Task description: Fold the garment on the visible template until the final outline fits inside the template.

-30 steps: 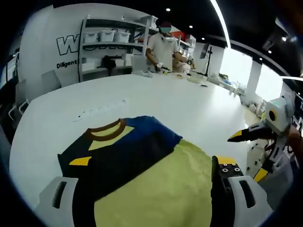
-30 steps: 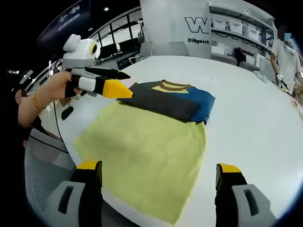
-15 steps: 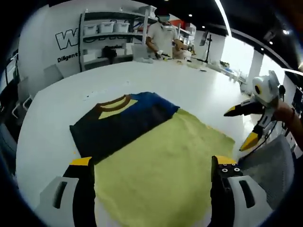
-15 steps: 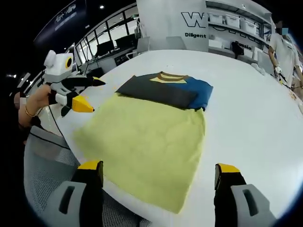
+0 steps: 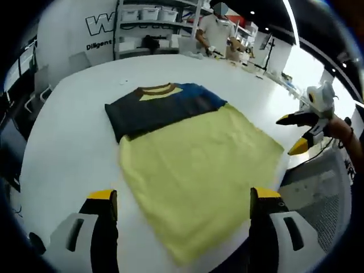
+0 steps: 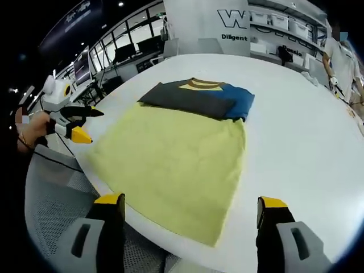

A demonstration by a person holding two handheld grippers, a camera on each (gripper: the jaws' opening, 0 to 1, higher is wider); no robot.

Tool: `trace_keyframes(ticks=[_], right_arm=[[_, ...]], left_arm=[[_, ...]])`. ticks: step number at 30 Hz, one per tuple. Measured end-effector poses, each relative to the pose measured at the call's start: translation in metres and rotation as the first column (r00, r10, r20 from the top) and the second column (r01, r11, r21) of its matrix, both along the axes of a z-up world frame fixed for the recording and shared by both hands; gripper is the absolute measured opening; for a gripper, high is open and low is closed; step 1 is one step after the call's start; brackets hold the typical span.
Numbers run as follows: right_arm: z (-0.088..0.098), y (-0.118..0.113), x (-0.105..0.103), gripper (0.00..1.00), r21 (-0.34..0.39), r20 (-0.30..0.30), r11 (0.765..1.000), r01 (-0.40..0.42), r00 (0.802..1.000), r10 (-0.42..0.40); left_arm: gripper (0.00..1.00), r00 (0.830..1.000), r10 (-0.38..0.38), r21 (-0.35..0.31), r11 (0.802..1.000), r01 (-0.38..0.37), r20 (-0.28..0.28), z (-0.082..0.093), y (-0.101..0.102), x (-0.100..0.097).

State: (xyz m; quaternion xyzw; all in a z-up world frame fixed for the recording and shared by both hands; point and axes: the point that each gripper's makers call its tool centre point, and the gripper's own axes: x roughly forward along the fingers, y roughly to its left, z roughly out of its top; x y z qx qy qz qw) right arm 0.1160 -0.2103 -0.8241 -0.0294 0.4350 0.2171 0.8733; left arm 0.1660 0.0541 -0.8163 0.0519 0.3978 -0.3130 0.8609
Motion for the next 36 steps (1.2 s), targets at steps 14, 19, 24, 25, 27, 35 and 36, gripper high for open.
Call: trace_keyframes(ticks=[14,19,24,25,27,35,36], right_arm=[[-0.017,-0.011,-0.014,0.81,-0.017,-0.053,0.999,0.036,0.998,-0.037],[-0.021,-0.014,-0.017,0.76,-0.014,-0.066,0.999,0.053,0.996,-0.053],[-0.025,-0.018,-0.021,0.64,-0.018,-0.076,0.998,0.066,0.995,-0.067],[-0.026,-0.019,-0.022,0.61,-0.019,-0.077,0.997,0.072,0.994,-0.074],[-0.028,-0.022,-0.023,0.57,-0.033,-0.079,0.996,0.085,0.993,-0.087],[-0.038,-0.033,-0.029,0.41,-0.074,-0.102,0.990,0.121,0.987,-0.128],[-0.039,-0.034,-0.030,0.39,-0.080,-0.101,0.989,0.125,0.986,-0.132]], left_arm=[[0.74,0.986,0.106,0.024,0.994,-0.104,-0.129,-0.025,0.024,-0.035],[0.60,0.974,0.156,0.056,0.987,-0.149,-0.164,-0.033,0.035,-0.043],[0.54,0.970,0.166,0.069,0.985,-0.156,-0.176,-0.036,0.040,-0.048],[0.54,0.967,0.175,0.066,0.984,-0.166,-0.185,-0.038,0.040,-0.048],[0.54,0.962,0.195,0.068,0.980,-0.185,-0.191,-0.040,0.041,-0.051],[0.42,0.959,0.203,0.140,0.974,-0.178,-0.198,-0.044,0.046,-0.058],[0.42,0.958,0.205,0.139,0.974,-0.179,-0.201,-0.044,0.045,-0.060]])
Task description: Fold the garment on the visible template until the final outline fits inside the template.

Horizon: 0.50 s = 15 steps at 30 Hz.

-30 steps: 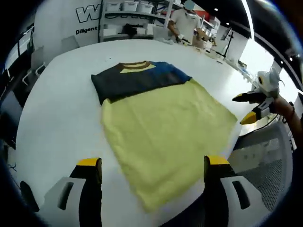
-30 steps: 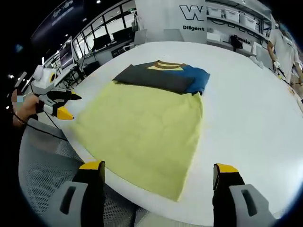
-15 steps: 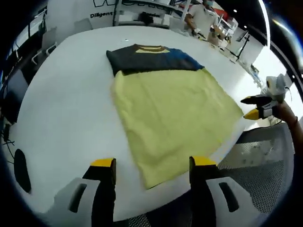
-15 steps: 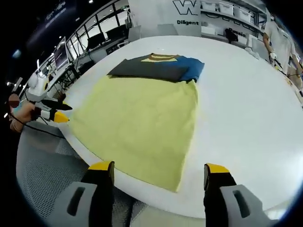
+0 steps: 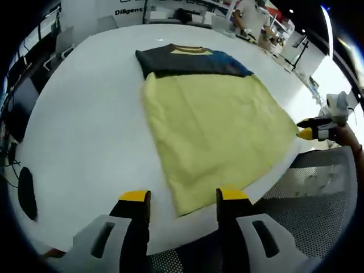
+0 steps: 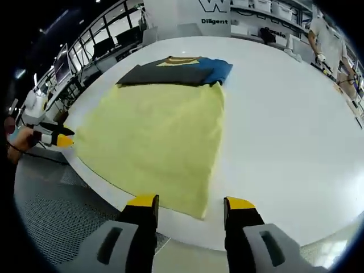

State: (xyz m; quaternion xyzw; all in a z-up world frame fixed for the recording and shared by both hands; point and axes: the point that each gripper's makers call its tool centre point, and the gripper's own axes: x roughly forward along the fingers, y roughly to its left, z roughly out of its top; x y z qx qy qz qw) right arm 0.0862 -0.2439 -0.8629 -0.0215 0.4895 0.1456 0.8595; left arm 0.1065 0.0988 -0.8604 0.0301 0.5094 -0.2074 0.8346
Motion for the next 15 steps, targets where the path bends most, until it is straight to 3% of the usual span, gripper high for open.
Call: trace_keyframes(ticks=[4,8,15], right_arm=[[0.000,-0.002,0.000,0.29,0.001,0.005,1.000,0.017,1.000,-0.017],[-0.001,-0.003,0.000,0.23,-0.011,0.006,1.000,0.022,1.000,-0.022],[-0.004,-0.006,-0.001,0.10,-0.028,-0.003,0.999,0.024,1.000,-0.025]], left_arm=[[0.39,1.000,0.005,-0.009,1.000,-0.005,-0.003,0.000,-0.002,-0.004],[0.26,0.999,0.015,-0.072,0.997,-0.019,-0.047,0.000,-0.012,-0.011],[0.19,0.999,0.032,-0.047,0.998,-0.034,-0.037,-0.001,-0.006,-0.009]])
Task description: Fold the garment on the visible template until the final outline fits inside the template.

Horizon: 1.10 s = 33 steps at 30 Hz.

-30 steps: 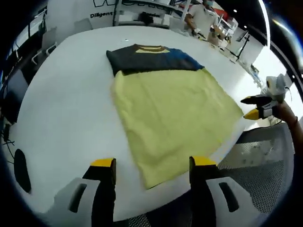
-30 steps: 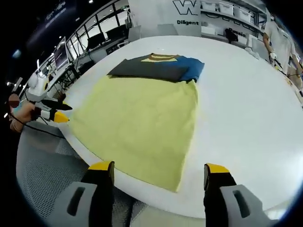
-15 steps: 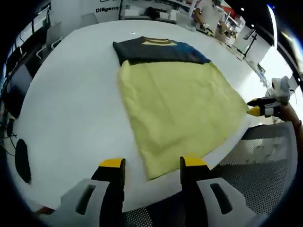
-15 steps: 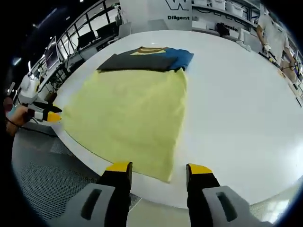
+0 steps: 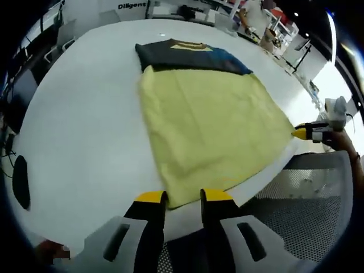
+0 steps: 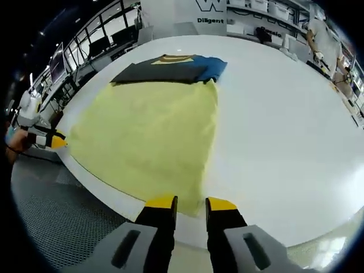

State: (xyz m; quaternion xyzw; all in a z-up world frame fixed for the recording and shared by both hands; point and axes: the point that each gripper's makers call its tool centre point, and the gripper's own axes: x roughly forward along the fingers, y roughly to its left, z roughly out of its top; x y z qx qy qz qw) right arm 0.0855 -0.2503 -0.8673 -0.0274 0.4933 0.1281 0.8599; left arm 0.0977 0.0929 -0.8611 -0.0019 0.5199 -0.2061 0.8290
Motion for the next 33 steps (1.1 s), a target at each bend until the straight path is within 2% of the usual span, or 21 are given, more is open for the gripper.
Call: trace_keyframes(ticks=[5,7,11,13,20,28,33], right_arm=[[-0.002,-0.003,0.000,0.05,-0.002,-0.005,1.000,0.011,1.000,-0.011],[-0.002,-0.004,0.000,0.04,-0.004,-0.006,1.000,0.005,1.000,-0.005],[-0.002,-0.002,0.000,0.00,-0.003,-0.011,1.000,-0.010,1.000,0.010],[-0.001,-0.002,0.000,0.00,-0.014,-0.014,1.000,-0.023,1.000,0.023],[0.000,0.002,-0.005,0.00,-0.055,-0.039,0.994,-0.090,0.995,0.088],[-0.001,0.003,-0.010,0.00,-0.055,-0.062,0.993,-0.103,0.993,0.100],[0.000,0.007,-0.020,0.00,-0.038,-0.089,0.992,-0.124,0.989,0.120]], left_arm=[[0.06,0.999,0.036,-0.011,0.999,-0.036,-0.011,-0.003,0.005,0.002],[0.02,0.999,0.025,-0.023,0.999,-0.026,-0.019,-0.004,0.002,0.000],[0.01,1.000,0.000,-0.005,1.000,0.000,-0.018,-0.003,0.002,-0.001],[0.01,0.999,-0.047,0.017,0.999,0.047,-0.018,-0.004,0.002,-0.004],[0.00,0.998,-0.049,0.042,0.998,0.050,-0.030,-0.003,0.009,-0.006],[0.00,0.996,-0.063,0.057,0.996,0.067,-0.070,-0.006,0.013,-0.014],[0.00,0.989,-0.094,0.090,0.990,0.105,-0.114,-0.007,0.017,-0.025]])
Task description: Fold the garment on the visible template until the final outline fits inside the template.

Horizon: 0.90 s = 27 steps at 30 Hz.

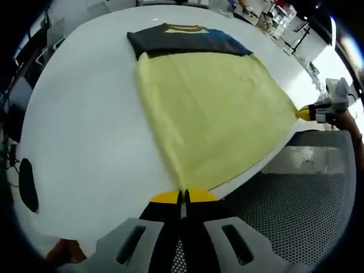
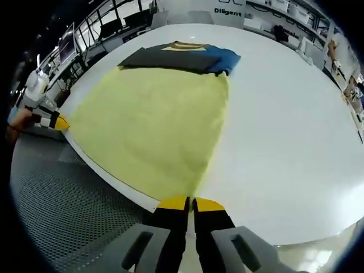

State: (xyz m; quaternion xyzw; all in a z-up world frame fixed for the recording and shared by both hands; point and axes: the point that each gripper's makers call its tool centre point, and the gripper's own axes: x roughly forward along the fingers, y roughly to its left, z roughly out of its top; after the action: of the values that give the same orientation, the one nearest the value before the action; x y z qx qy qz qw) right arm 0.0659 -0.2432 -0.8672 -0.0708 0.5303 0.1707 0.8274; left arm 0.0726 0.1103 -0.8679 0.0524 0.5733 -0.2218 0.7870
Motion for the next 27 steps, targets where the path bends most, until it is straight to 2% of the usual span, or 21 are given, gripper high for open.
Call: trace_keyframes(ticks=[8,18,23,25,27], right_arm=[[-0.002,0.002,-0.006,0.00,-0.002,-0.020,1.000,-0.029,0.999,0.029],[-0.002,0.006,-0.019,0.00,0.031,-0.050,0.999,-0.021,0.998,0.023],[-0.002,0.007,-0.021,0.00,0.028,-0.059,0.999,-0.030,0.998,0.031],[-0.001,0.007,-0.022,0.00,0.019,-0.063,0.999,-0.036,0.997,0.037],[0.000,0.007,-0.021,0.00,0.019,-0.062,0.999,-0.032,0.998,0.033]], left_arm=[[0.00,1.000,-0.003,0.013,1.000,0.003,-0.020,0.000,0.002,-0.008],[0.00,0.999,-0.003,0.012,1.000,0.003,-0.051,0.000,0.006,-0.018],[0.00,0.998,-0.010,0.018,1.000,0.011,-0.063,-0.001,0.006,-0.021],[0.00,0.997,-0.034,0.034,0.999,0.036,-0.063,0.000,0.005,-0.023],[0.00,0.998,-0.023,0.027,0.999,0.025,-0.066,0.000,0.006,-0.022]])
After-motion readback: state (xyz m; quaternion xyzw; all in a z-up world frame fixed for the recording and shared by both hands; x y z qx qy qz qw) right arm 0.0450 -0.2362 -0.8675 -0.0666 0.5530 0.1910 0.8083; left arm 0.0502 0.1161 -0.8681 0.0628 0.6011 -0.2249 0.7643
